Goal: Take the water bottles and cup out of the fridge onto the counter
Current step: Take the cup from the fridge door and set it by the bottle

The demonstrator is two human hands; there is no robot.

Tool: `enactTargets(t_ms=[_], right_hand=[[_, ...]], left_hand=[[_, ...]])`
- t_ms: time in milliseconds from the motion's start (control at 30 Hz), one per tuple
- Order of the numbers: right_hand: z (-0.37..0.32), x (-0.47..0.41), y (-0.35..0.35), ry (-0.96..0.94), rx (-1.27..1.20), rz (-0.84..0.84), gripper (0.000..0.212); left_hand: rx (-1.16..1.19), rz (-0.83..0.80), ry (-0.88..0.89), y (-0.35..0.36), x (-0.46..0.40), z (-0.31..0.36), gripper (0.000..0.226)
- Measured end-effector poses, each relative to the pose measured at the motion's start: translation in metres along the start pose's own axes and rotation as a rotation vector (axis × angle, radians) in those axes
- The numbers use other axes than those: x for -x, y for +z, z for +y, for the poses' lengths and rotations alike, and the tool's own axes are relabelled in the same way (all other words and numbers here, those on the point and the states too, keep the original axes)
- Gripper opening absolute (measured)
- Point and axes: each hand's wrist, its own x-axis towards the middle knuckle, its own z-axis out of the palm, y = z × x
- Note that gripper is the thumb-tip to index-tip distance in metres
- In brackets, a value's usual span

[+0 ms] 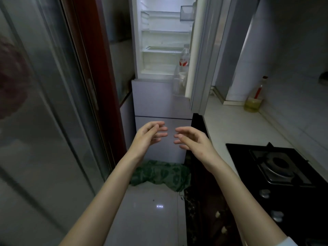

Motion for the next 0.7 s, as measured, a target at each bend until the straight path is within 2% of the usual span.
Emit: enactTargets(t_ms=[467, 700], right_hand=[[0.024, -0.200, 0.047, -0.019, 0.002, 0.135, 0.014], [0.029, -0.264, 0.065, 0.000, 0.011, 0.214, 0.014]], left_hand=[[-0.025, -0.154, 0.037, -0.088, -0.196, -0.008, 0.021], [-0.004, -0.216, 0.019, -0.122, -0.264, -0.014, 0.020]])
